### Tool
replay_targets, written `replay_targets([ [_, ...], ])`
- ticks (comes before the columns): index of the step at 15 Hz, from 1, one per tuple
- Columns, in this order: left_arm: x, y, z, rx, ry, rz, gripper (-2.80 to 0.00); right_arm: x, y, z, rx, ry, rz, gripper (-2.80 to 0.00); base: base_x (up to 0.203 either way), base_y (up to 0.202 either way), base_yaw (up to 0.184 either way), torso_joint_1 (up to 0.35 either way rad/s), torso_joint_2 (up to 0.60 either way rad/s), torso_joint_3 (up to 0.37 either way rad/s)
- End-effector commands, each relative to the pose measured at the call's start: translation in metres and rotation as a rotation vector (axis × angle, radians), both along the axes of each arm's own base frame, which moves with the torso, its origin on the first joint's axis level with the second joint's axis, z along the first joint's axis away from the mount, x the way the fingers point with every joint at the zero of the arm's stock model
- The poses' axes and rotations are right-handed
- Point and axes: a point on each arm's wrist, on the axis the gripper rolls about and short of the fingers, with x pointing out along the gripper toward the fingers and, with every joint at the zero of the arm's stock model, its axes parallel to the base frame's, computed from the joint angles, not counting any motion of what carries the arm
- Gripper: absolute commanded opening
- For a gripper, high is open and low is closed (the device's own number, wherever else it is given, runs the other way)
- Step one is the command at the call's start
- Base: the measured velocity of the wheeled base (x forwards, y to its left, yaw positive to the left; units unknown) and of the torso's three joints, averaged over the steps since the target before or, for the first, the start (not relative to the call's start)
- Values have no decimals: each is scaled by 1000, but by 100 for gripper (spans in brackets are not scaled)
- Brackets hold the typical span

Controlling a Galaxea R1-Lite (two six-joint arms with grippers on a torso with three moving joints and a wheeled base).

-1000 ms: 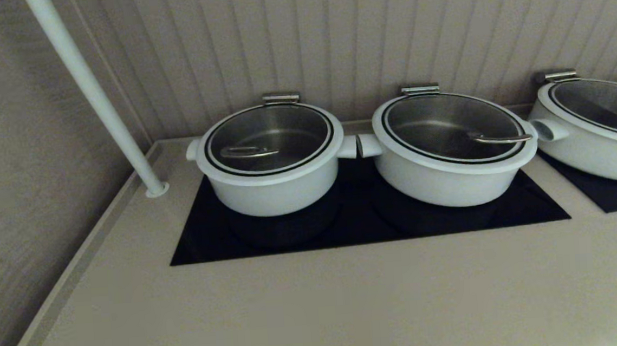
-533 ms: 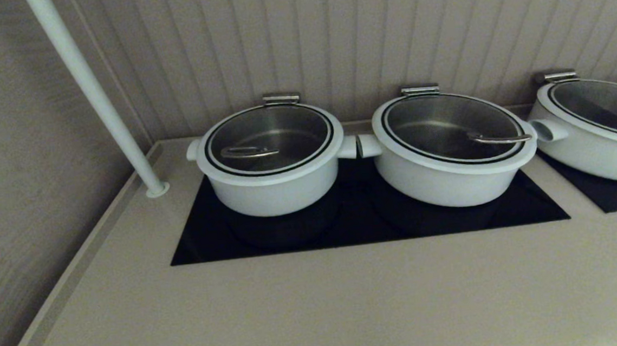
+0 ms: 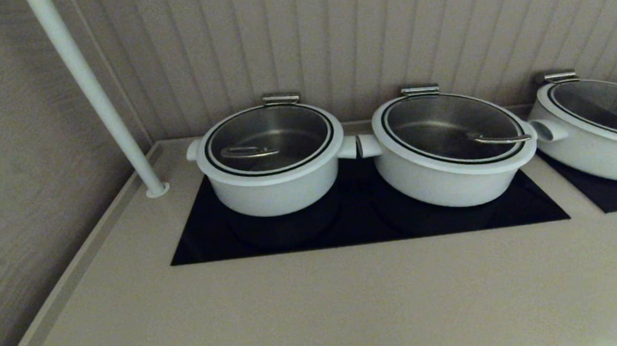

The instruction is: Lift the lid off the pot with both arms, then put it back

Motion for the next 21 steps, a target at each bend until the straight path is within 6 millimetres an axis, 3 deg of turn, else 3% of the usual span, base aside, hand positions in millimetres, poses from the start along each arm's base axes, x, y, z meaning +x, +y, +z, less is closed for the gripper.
replay_targets([
  [1,0,0,0,0,-1,1,-280,0,0,0,-1,2,1,-280,0,0,0,0,0,0],
  [8,0,0,-1,102,7,-12,-280,0,0,0,-1,2,1,-280,0,0,0,0,0,0],
  [21,0,0,0,88,0,-19,-280,0,0,0,-4,1,1,-280,0,0,0,0,0,0],
])
